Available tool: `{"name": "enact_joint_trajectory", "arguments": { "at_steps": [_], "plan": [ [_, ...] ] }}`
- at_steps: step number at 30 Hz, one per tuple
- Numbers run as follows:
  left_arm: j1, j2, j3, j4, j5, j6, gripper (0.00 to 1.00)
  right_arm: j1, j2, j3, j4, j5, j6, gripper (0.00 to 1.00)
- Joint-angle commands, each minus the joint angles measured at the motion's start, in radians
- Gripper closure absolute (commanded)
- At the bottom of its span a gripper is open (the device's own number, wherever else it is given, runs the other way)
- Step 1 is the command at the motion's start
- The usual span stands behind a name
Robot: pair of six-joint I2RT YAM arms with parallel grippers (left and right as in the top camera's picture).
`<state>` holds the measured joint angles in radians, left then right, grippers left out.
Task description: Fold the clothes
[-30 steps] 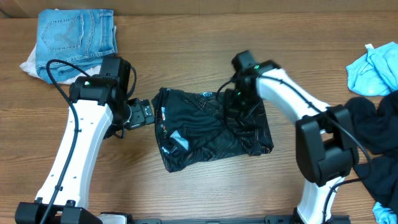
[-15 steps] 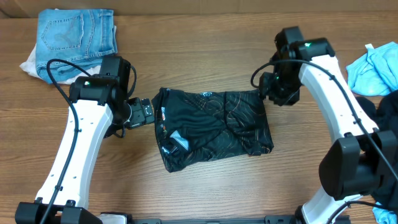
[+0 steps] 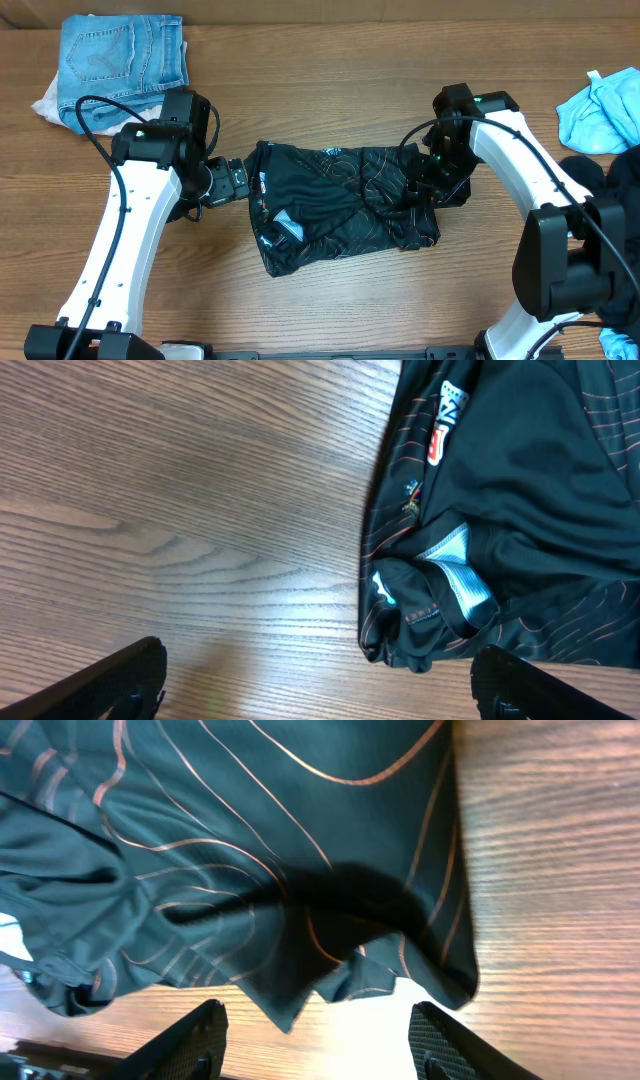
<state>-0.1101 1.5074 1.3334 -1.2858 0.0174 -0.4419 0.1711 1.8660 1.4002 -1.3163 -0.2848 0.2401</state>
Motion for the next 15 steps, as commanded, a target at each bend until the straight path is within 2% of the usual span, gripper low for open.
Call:
{"name": "enact_joint_trajectory", "arguments": {
  "at_steps": [1, 4, 10, 15],
  "plan": [
    [-0.004, 0.0, 0.003, 0.0, 0.01, 0.016, 0.0, 0.005, -0.002, -0.003, 0.013, -0.027, 0.021, 0.38],
    [-0.004, 0.0, 0.003, 0.0, 0.01, 0.016, 0.0, 0.008, -0.002, -0.014, 0.029, -0.028, 0.027, 0.38],
    [-0.004, 0.0, 0.003, 0.001, 0.01, 0.016, 0.0, 0.047, -0.002, -0.097, 0.067, -0.031, 0.129, 0.39],
    [-0.004, 0.0, 0.003, 0.004, 0.01, 0.016, 0.0, 0.071, -0.002, -0.145, 0.124, -0.031, 0.18, 0.51]
  ]
}}
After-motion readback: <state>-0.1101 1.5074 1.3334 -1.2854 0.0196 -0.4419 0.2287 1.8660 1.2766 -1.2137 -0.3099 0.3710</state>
